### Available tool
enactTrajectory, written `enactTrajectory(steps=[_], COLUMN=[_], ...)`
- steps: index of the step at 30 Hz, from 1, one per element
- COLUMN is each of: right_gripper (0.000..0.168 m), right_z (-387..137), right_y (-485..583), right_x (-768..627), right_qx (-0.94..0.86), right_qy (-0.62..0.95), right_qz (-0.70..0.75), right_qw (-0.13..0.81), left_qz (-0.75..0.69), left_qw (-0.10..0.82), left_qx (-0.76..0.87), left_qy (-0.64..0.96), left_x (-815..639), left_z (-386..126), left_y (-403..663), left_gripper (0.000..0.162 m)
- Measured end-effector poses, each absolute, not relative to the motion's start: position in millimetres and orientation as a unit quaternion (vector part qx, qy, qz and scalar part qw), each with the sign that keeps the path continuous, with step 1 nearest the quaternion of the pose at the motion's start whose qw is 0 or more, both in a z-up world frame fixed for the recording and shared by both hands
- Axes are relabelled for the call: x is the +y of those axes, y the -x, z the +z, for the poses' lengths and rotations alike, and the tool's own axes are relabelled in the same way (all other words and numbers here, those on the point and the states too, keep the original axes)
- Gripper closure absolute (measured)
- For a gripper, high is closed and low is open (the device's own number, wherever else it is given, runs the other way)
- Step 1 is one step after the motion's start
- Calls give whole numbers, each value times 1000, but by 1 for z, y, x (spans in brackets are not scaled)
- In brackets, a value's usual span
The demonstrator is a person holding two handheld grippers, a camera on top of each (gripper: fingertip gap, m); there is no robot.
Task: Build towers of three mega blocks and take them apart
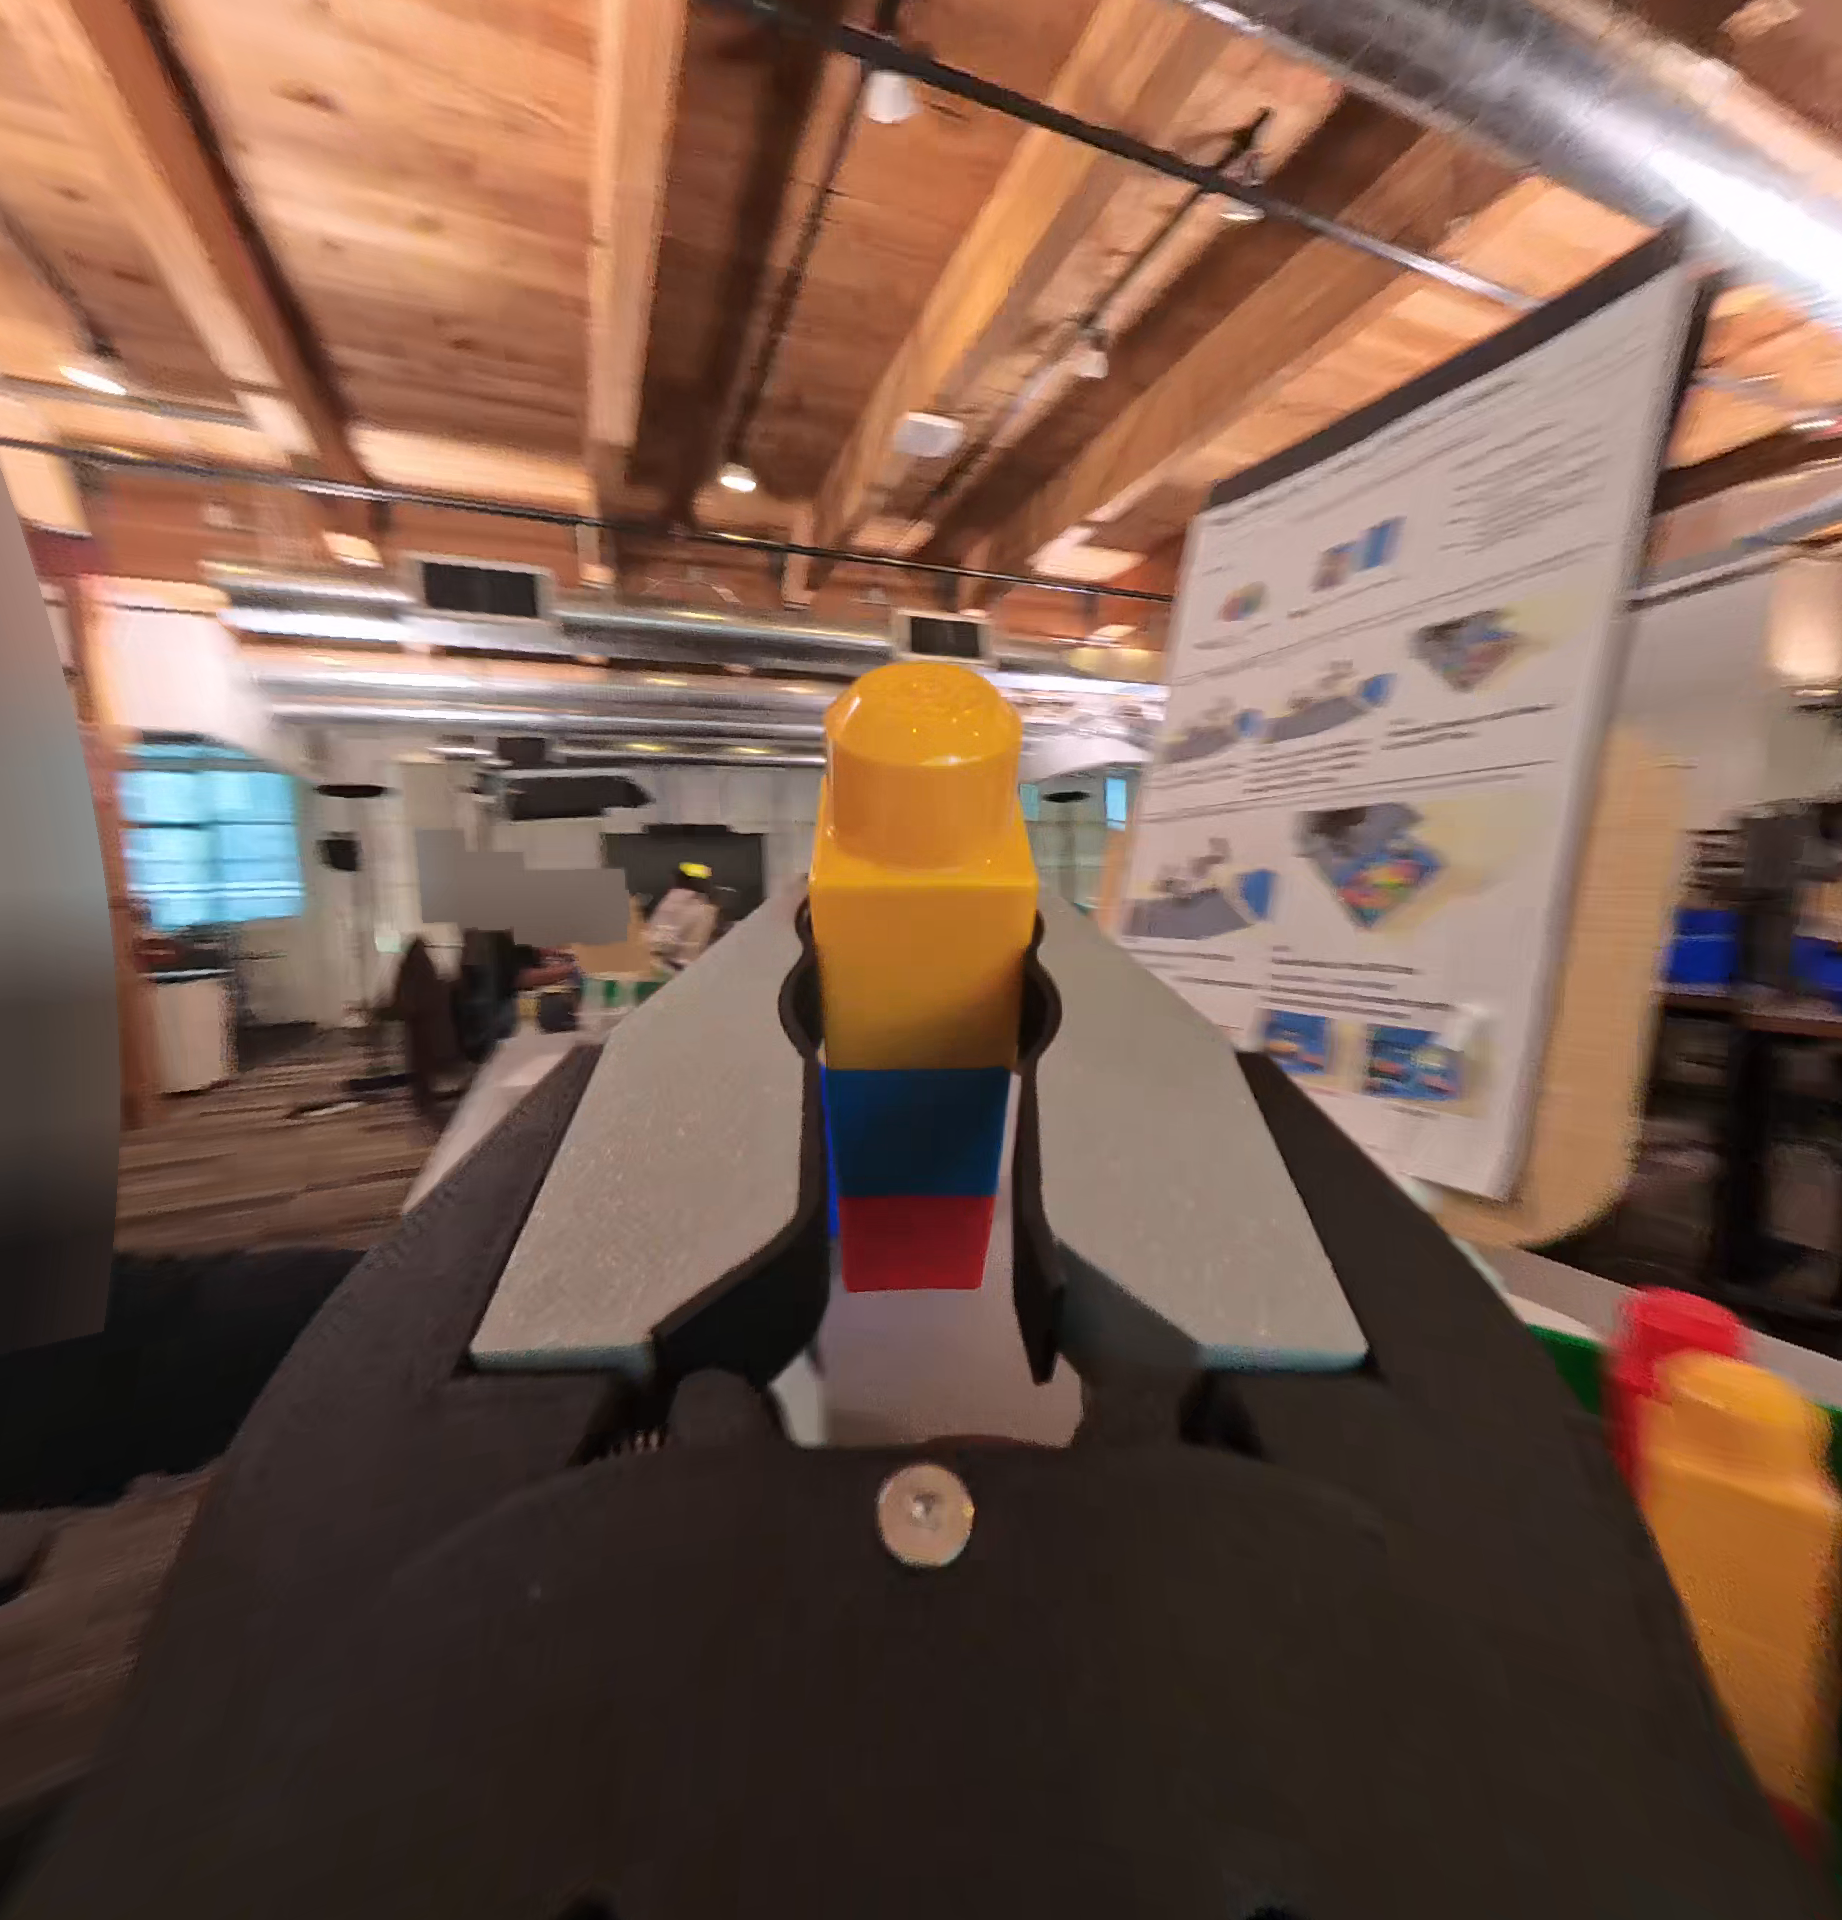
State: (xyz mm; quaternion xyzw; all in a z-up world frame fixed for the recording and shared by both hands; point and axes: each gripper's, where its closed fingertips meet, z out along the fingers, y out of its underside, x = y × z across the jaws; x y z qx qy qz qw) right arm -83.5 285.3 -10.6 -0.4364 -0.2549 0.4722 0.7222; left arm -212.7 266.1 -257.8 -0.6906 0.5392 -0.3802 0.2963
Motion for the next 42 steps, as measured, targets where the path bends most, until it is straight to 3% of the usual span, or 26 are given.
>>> enactTrajectory(steps=[7, 12, 20, 23, 24, 31, 35, 39, 42], right_gripper=[136, 135, 135, 113, 107, 107, 105, 116, 117], right_z=[-78, -141, -162, -187, -185, -151, -105, -52, -40], right_y=[14, 12, 27, 24, 24, 8, 1, 12, 43], right_x=[375, 417, 464, 469, 468, 453, 427, 382, 358], right_qx=[-178, -185, -178, -188, -187, -166, -150, -134, -158], right_qy=[646, 742, 758, 789, 789, 749, 690, 607, 574], right_qz=[207, 153, 158, 123, 126, 100, 84, 92, 99], right_qw=[713, 626, 608, 571, 572, 633, 704, 778, 798], left_qz=[-372, -372, -371, -373, -373, -375, -379, -379, -378], left_qw=[291, 292, 291, 287, 285, 282, 279, 279, 281], left_qx=[546, 545, 549, 552, 553, 553, 550, 548, 545], left_qy=[691, 692, 690, 688, 688, 688, 690, 692, 694], left_x=[265, 265, 264, 262, 261, 259, 260, 260, 262], left_z=[-261, -261, -261, -262, -262, -263, -262, -262, -262], left_y=[212, 212, 212, 212, 212, 212, 213, 213, 213], left_gripper=[101, 102, 102, 102, 102, 102, 102, 102, 102])
